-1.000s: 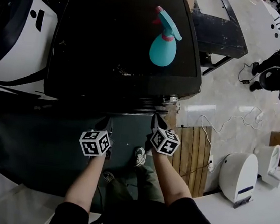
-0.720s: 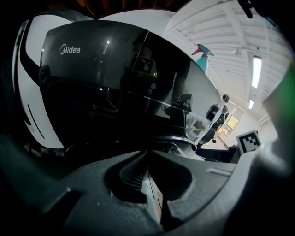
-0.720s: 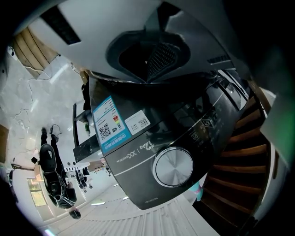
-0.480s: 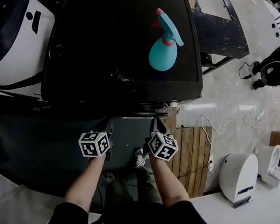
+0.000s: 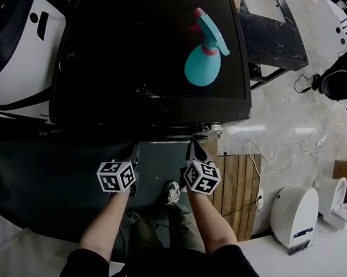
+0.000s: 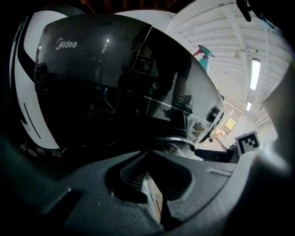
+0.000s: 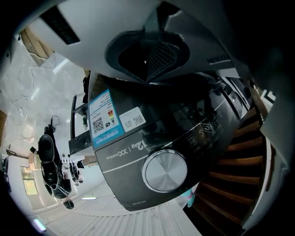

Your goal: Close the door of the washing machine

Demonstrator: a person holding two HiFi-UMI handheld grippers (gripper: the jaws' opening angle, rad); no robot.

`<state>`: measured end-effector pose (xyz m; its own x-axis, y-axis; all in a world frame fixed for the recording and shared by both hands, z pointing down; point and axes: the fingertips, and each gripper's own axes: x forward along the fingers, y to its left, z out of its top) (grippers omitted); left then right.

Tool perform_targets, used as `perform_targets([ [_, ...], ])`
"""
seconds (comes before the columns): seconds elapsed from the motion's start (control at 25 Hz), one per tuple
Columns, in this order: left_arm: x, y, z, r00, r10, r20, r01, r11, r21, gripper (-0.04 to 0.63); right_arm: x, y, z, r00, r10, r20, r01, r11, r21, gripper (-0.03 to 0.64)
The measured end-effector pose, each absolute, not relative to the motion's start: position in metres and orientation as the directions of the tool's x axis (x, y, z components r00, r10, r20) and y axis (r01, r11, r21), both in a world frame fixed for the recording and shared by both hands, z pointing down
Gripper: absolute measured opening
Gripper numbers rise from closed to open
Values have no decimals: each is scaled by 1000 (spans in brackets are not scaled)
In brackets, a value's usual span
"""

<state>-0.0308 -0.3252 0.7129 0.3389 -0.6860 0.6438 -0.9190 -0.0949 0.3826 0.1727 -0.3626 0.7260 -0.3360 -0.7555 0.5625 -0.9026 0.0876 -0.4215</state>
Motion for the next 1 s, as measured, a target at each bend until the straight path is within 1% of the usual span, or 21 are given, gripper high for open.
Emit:
perform_targets([
  [0.24, -33, -323, 713, 339, -675, 655, -925, -112, 363, 5, 173, -360, 730, -355, -737, 575, -904, 115, -411, -5],
  [0.44, -34, -321, 696, 360, -690, 627, -919, -147, 366, 5, 173, -348, 720, -370, -719, 589, -907, 141, -398, 0],
  [0.8, -14, -292, 656, 453, -684, 571, -887, -280, 367, 5, 171, -300, 688, -367, -733, 573, -913, 165, -374, 0],
  [1.0, -3, -265, 628, 510, -669, 541, -859, -372, 351, 5, 168, -264, 662, -354, -758, 548, -913, 152, -380, 0],
])
